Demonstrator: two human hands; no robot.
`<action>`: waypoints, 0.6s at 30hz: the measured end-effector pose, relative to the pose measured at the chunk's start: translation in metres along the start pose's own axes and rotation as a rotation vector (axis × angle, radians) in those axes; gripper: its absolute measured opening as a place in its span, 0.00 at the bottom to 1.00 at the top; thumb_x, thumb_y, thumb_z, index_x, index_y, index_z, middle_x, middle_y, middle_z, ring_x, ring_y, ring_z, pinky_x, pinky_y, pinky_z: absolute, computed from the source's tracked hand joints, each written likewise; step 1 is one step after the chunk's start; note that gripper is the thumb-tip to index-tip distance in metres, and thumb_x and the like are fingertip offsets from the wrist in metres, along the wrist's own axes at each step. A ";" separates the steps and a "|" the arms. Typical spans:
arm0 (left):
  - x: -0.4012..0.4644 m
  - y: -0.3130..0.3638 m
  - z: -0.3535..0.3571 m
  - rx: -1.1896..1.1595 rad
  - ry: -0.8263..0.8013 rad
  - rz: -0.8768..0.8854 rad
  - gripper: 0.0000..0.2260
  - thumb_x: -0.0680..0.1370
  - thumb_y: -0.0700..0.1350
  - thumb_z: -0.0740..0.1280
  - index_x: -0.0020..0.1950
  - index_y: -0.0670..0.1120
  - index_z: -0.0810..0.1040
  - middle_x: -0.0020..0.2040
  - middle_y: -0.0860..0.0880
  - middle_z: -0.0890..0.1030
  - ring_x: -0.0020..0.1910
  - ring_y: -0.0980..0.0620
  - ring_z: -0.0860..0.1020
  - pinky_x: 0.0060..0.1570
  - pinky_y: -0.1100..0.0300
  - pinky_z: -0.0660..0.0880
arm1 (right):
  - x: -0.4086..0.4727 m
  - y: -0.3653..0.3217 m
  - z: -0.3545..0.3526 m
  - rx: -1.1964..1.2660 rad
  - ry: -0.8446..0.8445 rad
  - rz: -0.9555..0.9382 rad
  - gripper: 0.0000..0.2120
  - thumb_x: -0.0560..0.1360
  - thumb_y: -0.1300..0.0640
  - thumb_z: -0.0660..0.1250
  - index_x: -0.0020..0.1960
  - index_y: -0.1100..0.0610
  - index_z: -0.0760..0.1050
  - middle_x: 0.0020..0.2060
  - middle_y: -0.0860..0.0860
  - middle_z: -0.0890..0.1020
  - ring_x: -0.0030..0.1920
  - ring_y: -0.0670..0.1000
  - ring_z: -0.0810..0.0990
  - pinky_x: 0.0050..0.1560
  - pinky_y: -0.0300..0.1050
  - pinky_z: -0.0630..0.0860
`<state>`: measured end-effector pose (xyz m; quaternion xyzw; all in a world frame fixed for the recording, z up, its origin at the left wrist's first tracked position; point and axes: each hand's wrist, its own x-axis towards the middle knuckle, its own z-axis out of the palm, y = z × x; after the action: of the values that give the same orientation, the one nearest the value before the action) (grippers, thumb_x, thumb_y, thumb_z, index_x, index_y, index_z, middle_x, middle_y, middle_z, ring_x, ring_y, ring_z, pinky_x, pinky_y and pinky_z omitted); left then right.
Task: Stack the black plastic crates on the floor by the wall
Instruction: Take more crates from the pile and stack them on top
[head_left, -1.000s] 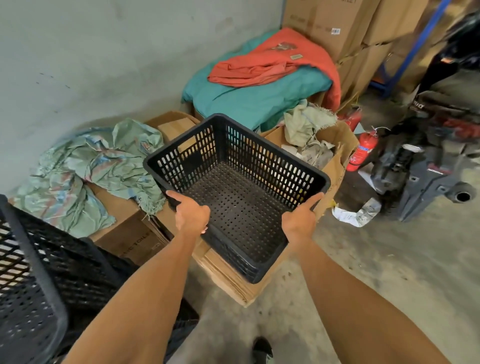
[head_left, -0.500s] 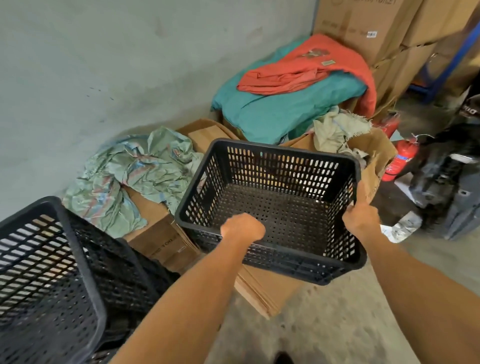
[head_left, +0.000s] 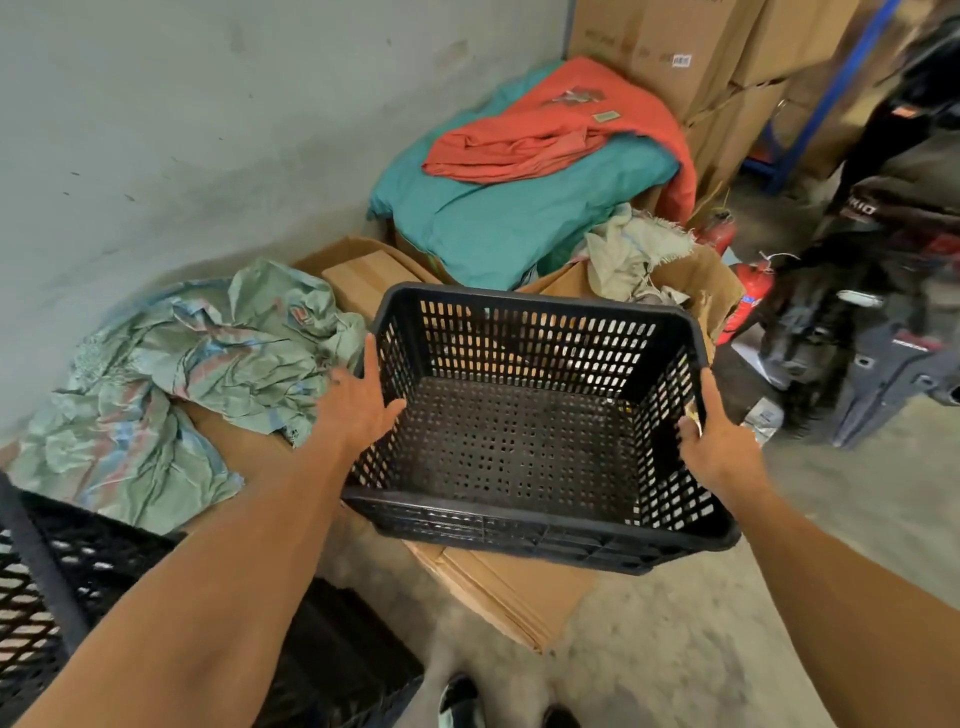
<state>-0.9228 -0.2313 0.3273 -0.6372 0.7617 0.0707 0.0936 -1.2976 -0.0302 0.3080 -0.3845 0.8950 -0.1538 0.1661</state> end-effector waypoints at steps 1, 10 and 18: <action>0.005 -0.005 0.004 -0.014 0.006 0.030 0.44 0.80 0.62 0.62 0.80 0.49 0.32 0.67 0.30 0.70 0.58 0.34 0.77 0.54 0.43 0.75 | 0.003 0.001 0.004 -0.015 0.025 0.000 0.32 0.84 0.54 0.56 0.82 0.46 0.42 0.49 0.69 0.82 0.47 0.69 0.80 0.45 0.55 0.72; 0.019 -0.021 0.028 -0.064 0.137 0.090 0.41 0.80 0.45 0.65 0.81 0.51 0.38 0.34 0.42 0.74 0.29 0.43 0.72 0.29 0.51 0.69 | 0.012 0.002 0.019 -0.090 0.103 0.013 0.39 0.78 0.62 0.61 0.81 0.44 0.44 0.41 0.68 0.82 0.39 0.67 0.79 0.40 0.55 0.73; 0.010 -0.026 0.027 -0.129 0.143 0.114 0.39 0.81 0.44 0.64 0.82 0.50 0.40 0.29 0.47 0.68 0.25 0.49 0.67 0.28 0.55 0.64 | 0.000 -0.003 0.021 -0.169 0.139 0.097 0.26 0.84 0.45 0.47 0.80 0.38 0.41 0.40 0.64 0.81 0.38 0.63 0.78 0.41 0.56 0.73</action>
<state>-0.8975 -0.2391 0.2994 -0.6011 0.7952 0.0792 -0.0063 -1.2868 -0.0350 0.2904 -0.3416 0.9317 -0.0959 0.0779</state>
